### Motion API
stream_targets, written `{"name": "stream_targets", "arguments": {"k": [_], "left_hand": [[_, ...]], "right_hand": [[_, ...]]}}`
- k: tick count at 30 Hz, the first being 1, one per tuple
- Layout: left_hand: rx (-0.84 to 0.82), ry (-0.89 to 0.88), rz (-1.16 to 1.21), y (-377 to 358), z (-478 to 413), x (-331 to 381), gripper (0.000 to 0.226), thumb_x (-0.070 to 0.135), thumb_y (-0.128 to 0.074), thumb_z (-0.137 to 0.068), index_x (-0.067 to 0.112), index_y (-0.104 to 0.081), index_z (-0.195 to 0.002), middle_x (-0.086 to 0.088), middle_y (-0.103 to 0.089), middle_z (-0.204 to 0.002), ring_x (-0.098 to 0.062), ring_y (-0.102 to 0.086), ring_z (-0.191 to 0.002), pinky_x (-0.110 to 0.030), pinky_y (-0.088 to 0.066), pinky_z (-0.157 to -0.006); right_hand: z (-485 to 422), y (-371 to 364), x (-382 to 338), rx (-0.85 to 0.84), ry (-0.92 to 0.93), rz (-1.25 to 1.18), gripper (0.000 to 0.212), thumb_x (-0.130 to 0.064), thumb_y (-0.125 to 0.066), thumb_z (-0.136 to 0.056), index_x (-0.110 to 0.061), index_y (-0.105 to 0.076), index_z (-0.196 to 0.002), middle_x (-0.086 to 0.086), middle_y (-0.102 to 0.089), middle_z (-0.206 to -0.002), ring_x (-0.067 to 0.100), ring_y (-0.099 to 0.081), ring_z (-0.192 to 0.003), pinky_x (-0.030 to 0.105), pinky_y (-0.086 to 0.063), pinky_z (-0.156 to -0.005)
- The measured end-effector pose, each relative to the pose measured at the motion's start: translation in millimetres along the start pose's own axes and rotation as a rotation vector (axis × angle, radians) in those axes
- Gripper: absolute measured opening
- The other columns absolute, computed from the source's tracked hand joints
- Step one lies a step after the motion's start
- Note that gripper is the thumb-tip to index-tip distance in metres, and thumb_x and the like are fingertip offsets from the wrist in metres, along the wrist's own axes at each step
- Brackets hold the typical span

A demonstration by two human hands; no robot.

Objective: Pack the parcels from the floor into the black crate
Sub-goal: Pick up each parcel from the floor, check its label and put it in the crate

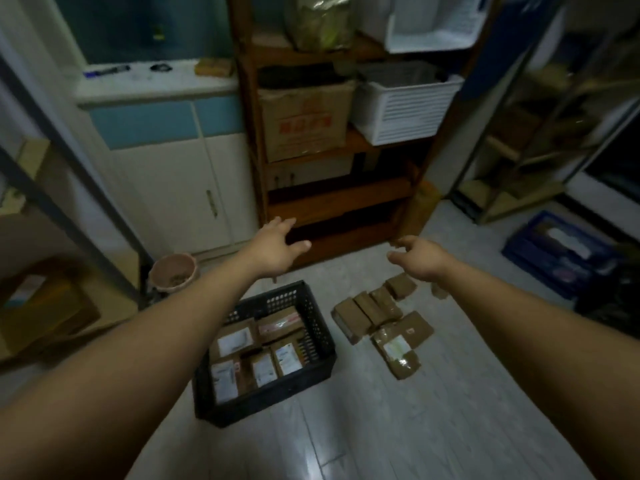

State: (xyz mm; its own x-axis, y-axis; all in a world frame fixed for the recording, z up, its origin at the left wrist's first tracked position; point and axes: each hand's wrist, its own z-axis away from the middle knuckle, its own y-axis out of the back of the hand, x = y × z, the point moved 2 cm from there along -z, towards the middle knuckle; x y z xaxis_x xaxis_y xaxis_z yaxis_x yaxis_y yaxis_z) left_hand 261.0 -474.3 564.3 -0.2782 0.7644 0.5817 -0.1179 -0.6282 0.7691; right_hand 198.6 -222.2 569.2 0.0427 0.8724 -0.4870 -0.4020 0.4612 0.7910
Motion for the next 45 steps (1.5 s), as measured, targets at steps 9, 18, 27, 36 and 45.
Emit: {"name": "stream_targets", "arguments": {"k": [9,18,27,36,45], "left_hand": [[-0.084,-0.196,0.032,-91,14,197,0.068,0.047,-0.048,-0.093,0.027,-0.018,-0.150,-0.003,-0.008,-0.159,-0.023,-0.010,-0.146,-0.042,-0.016,-0.119],[-0.198,-0.144,0.057,-204,7,273,0.068,0.046,-0.050,-0.092,0.029,-0.018,-0.149,-0.002,-0.007,-0.160,-0.027,-0.014,-0.145,-0.042,-0.019,-0.115],[-0.258,-0.001,0.088,-249,-73,249,0.067,0.044,-0.050,-0.093,0.027,-0.018,-0.149,-0.003,-0.011,-0.159,-0.027,-0.018,-0.144,-0.043,-0.022,-0.114],[-0.280,0.275,0.288,-262,-109,214,0.051,0.027,-0.046,-0.098,0.011,-0.031,-0.143,-0.008,-0.042,-0.142,-0.026,-0.039,-0.130,-0.029,-0.034,-0.103],[-0.137,0.628,0.482,-339,-150,142,0.070,0.038,-0.057,-0.091,0.012,-0.025,-0.148,-0.008,-0.031,-0.152,-0.022,-0.042,-0.131,-0.030,-0.037,-0.106]], "right_hand": [[80,124,168,0.133,-0.097,-0.069,0.055,-0.033,-0.052,-0.096,-0.013,-0.036,-0.145,0.009,-0.041,-0.147,0.026,-0.045,-0.130,0.035,-0.037,-0.104],[82,176,306,0.088,-0.214,-0.111,0.056,-0.030,-0.053,-0.096,-0.015,-0.034,-0.146,0.009,-0.038,-0.149,0.026,-0.043,-0.132,0.037,-0.034,-0.107],[-9,151,333,-0.063,-0.256,-0.130,0.063,-0.036,-0.055,-0.094,-0.013,-0.031,-0.147,0.013,-0.036,-0.150,0.027,-0.040,-0.135,0.035,-0.033,-0.110],[-103,123,321,-0.278,-0.212,-0.048,0.067,-0.036,-0.054,-0.094,-0.011,-0.025,-0.149,0.013,-0.032,-0.152,0.026,-0.038,-0.136,0.029,-0.032,-0.107],[-226,53,321,-0.601,0.012,0.113,0.039,-0.027,-0.044,-0.100,-0.011,-0.044,-0.136,0.007,-0.050,-0.136,0.021,-0.047,-0.124,0.019,-0.034,-0.086]]}}
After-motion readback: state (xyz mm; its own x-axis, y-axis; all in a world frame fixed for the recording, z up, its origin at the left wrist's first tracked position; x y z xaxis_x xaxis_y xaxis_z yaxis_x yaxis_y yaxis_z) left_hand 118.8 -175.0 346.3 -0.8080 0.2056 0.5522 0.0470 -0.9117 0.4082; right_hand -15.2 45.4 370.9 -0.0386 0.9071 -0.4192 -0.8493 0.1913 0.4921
